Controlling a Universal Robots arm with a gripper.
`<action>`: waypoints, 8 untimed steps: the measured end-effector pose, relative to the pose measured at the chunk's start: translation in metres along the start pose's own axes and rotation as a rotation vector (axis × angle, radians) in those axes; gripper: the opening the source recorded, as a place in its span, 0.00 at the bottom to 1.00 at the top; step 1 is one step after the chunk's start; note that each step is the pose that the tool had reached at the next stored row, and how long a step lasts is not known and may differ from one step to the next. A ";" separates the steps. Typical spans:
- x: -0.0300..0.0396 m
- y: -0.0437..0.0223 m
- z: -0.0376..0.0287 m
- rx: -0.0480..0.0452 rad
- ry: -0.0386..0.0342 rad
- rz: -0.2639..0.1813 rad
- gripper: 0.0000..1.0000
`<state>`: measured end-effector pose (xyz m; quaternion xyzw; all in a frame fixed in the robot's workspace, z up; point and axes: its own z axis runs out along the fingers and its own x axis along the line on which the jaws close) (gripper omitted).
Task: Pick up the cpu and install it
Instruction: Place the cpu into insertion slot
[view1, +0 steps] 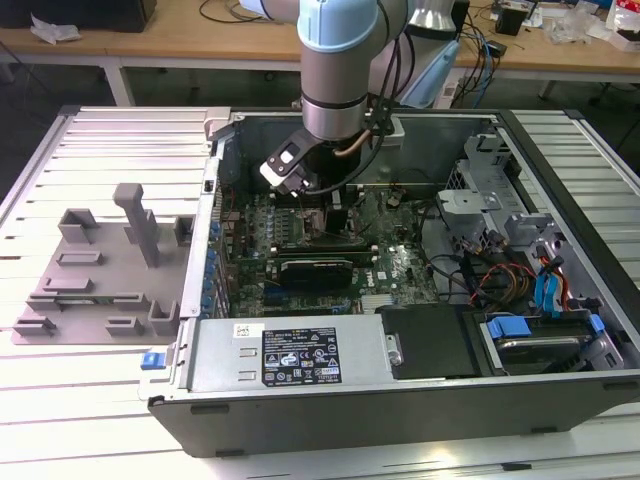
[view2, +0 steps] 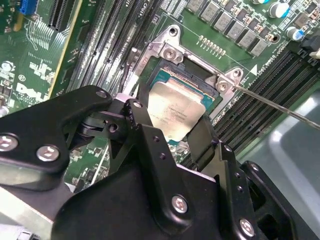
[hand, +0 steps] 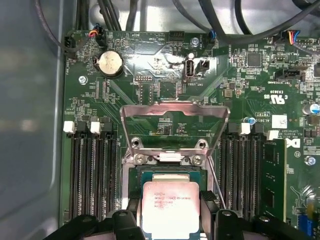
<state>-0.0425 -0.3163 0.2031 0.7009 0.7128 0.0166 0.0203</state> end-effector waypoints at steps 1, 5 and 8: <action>0.0000 -0.0001 0.0015 0.0000 0.0000 0.000 0.55; 0.0001 -0.0002 0.0040 0.0001 -0.0001 0.000 0.55; 0.0013 -0.0005 0.0048 0.0000 0.0000 0.000 0.55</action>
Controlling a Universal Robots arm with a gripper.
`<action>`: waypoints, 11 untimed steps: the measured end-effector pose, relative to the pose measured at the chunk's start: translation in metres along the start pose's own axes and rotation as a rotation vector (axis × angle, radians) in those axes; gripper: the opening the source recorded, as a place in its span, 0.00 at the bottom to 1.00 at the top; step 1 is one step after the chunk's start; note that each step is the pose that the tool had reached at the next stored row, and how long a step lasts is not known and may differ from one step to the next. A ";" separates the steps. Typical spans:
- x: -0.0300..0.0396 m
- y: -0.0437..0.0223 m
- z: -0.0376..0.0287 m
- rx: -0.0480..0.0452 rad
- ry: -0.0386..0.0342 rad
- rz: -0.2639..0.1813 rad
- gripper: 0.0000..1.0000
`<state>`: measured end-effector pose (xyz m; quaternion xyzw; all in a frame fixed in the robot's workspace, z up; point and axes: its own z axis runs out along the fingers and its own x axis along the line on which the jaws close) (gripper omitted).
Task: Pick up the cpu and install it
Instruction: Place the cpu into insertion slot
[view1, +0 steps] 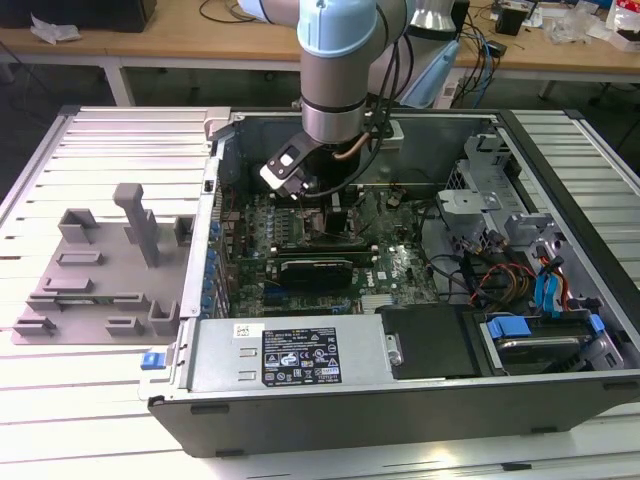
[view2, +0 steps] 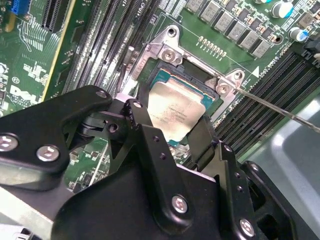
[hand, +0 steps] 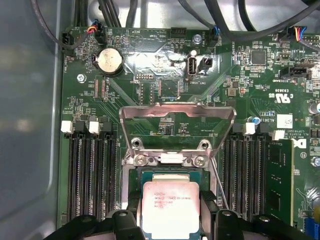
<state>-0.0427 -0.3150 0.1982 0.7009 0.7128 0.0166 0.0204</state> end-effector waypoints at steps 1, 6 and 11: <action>0.0003 -0.0003 0.0006 0.0001 -0.0002 0.000 0.55; 0.0005 -0.0006 0.0024 0.0003 -0.0004 0.000 0.55; 0.0006 -0.0006 0.0028 0.0000 -0.0001 0.000 0.55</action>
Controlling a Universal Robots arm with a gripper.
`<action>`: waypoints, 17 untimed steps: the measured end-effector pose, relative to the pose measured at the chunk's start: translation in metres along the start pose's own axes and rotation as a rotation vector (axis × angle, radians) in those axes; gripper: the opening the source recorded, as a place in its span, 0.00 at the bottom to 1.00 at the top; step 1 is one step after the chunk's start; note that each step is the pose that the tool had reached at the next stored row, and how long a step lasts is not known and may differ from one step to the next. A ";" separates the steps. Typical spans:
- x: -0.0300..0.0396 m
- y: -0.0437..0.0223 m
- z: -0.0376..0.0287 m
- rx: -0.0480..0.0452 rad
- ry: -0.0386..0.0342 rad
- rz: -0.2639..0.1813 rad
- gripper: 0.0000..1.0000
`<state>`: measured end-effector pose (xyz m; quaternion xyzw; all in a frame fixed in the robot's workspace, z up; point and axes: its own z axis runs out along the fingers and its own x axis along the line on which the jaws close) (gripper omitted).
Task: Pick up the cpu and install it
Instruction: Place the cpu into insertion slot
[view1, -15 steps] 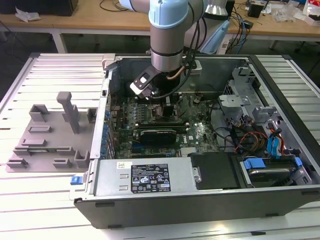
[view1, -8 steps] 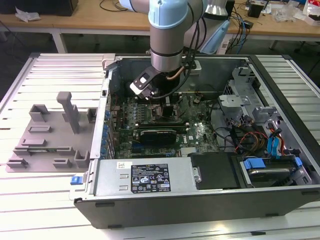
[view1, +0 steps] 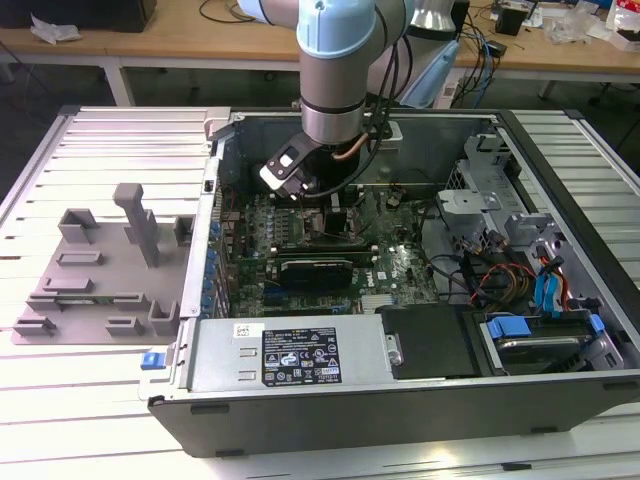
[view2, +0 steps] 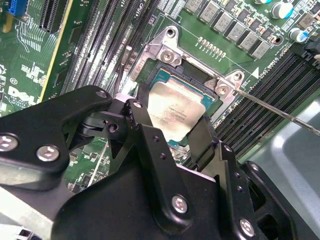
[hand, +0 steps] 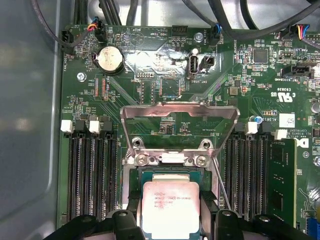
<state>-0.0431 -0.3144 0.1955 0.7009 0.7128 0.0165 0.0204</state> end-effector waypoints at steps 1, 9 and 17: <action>0.0000 0.0000 0.0000 0.0000 -0.0001 0.000 0.55; 0.0000 0.0001 0.0003 0.0001 0.0000 0.002 0.62; 0.0000 0.0028 0.0004 0.0001 -0.0010 0.018 0.62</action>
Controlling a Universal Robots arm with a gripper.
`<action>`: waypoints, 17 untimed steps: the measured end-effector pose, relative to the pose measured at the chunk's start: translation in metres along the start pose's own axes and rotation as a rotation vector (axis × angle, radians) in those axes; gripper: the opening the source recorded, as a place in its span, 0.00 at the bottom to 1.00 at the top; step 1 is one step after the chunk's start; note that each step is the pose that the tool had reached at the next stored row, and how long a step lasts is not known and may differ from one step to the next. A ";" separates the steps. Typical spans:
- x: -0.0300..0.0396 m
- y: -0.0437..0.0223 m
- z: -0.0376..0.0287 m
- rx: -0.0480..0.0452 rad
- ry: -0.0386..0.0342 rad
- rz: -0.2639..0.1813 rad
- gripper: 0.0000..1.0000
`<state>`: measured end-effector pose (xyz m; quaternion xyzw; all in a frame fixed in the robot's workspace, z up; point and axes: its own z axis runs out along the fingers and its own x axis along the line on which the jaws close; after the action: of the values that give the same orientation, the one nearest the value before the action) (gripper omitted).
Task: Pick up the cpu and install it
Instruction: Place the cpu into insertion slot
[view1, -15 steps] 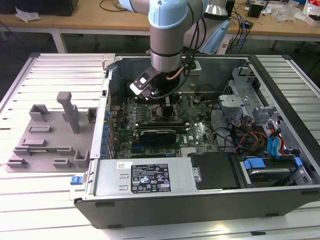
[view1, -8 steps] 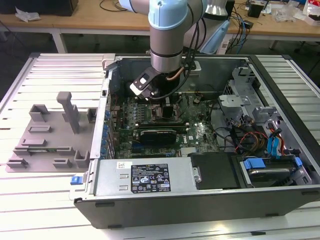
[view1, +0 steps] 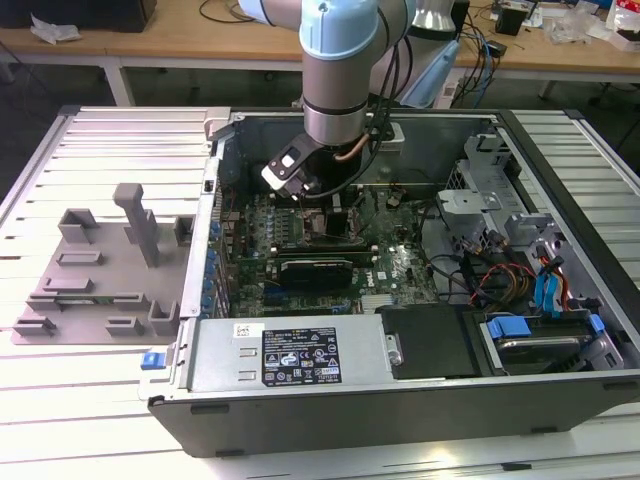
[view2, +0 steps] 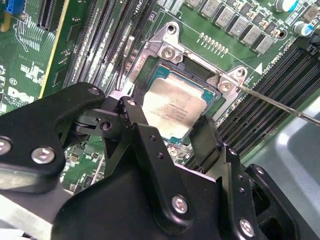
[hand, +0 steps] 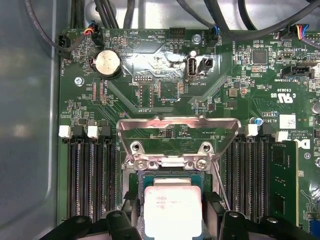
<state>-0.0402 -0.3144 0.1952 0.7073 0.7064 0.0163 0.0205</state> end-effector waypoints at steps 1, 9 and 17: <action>0.0000 0.0001 -0.0007 0.0000 -0.0001 0.000 0.62; 0.0000 0.0006 -0.0100 -0.0001 0.0002 0.000 0.62; -0.0001 0.0007 -0.0128 0.0000 -0.0017 0.000 0.60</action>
<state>-0.0402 -0.3144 0.2080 0.7073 0.7065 0.0157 0.0211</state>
